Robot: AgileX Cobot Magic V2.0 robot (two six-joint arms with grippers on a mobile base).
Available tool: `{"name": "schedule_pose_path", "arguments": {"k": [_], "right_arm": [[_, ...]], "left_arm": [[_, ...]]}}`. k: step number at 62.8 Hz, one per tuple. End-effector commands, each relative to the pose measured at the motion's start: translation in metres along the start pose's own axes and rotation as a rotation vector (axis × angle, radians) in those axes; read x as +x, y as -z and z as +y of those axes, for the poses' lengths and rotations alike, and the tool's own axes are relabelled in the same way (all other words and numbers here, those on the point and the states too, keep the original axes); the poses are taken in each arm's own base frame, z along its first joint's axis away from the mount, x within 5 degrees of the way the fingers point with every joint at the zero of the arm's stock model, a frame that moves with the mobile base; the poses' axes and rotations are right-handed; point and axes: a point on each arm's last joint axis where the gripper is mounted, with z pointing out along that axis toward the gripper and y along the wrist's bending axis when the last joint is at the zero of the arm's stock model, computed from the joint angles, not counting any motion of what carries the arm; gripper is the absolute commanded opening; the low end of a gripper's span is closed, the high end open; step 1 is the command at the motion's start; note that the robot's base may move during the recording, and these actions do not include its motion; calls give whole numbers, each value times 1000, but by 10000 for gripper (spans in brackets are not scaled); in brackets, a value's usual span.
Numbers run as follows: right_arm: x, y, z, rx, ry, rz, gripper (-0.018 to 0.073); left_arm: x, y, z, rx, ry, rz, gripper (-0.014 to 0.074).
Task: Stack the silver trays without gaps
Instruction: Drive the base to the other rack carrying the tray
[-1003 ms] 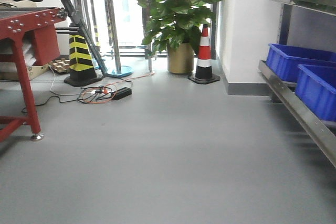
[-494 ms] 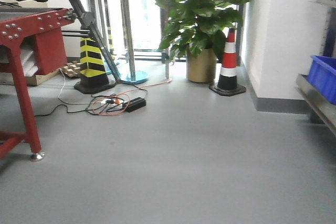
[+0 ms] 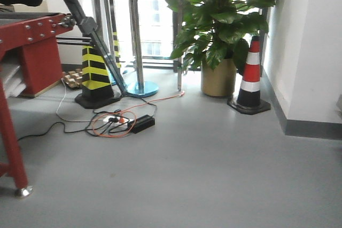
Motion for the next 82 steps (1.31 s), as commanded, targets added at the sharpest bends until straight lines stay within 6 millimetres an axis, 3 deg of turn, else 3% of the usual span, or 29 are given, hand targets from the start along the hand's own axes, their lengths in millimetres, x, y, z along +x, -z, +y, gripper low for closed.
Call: {"name": "schedule_pose_path", "arguments": {"k": [1, 61, 82], "right_arm": [[7, 27, 2, -43, 16, 12, 55], [6, 25, 2, -46, 15, 9, 55], [2, 7, 5, -36, 17, 33, 55]], "left_arm": [[6, 22, -7, 75, -11, -1, -48], [6, 22, -8, 84, -9, 0, -48], [5, 22, -7, 79, -6, -2, -48]]}}
